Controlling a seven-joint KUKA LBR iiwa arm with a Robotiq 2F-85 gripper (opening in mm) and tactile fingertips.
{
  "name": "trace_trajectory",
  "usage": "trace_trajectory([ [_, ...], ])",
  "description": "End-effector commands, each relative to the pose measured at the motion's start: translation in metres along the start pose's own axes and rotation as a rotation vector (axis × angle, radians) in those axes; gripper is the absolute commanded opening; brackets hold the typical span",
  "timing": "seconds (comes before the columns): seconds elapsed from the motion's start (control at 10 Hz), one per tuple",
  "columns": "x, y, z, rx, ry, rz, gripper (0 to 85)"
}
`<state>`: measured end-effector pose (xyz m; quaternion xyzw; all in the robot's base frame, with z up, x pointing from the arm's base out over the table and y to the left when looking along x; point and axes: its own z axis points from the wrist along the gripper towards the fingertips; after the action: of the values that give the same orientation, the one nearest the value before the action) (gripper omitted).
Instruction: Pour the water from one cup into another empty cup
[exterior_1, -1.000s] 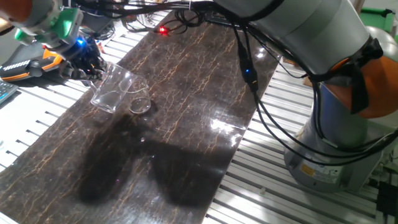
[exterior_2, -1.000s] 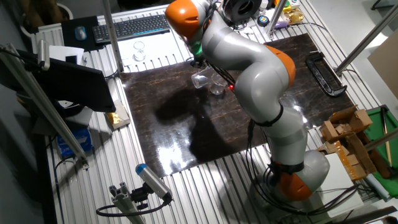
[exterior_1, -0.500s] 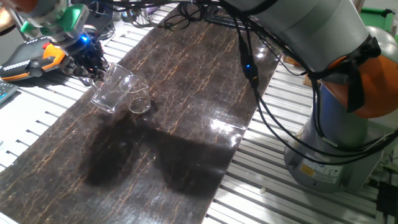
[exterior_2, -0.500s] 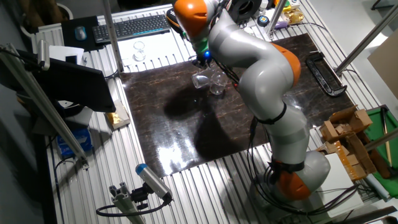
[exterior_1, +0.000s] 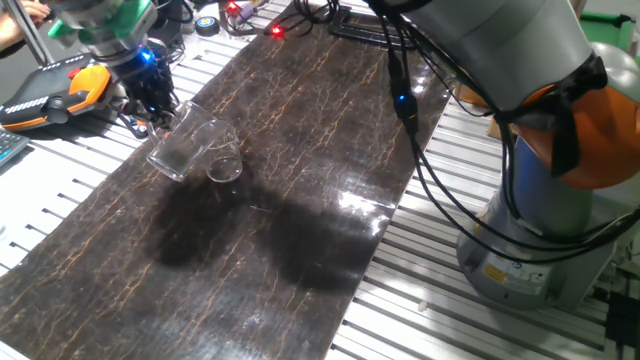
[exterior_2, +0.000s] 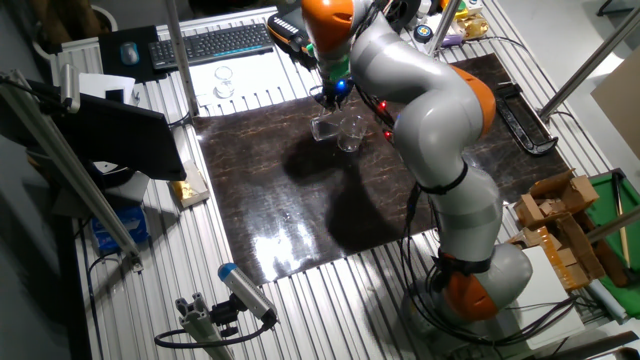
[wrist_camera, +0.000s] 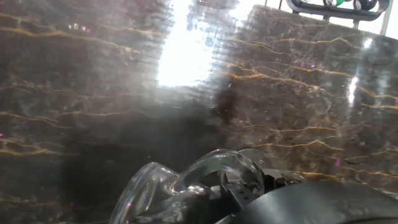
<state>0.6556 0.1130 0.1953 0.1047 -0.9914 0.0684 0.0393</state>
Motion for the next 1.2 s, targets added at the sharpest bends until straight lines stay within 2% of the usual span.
trace_trajectory([
  [0.0,0.000,0.000,0.001,-0.014,0.003,0.004,0.7],
  [0.1,-0.001,-0.001,0.001,-0.031,0.004,0.007,0.7],
  [0.3,-0.001,-0.002,0.002,-0.041,0.006,0.006,0.7],
  [0.6,-0.002,-0.006,0.002,-0.066,-0.014,0.008,0.7],
  [1.1,0.000,-0.012,0.006,-0.130,-0.048,0.041,0.7],
])
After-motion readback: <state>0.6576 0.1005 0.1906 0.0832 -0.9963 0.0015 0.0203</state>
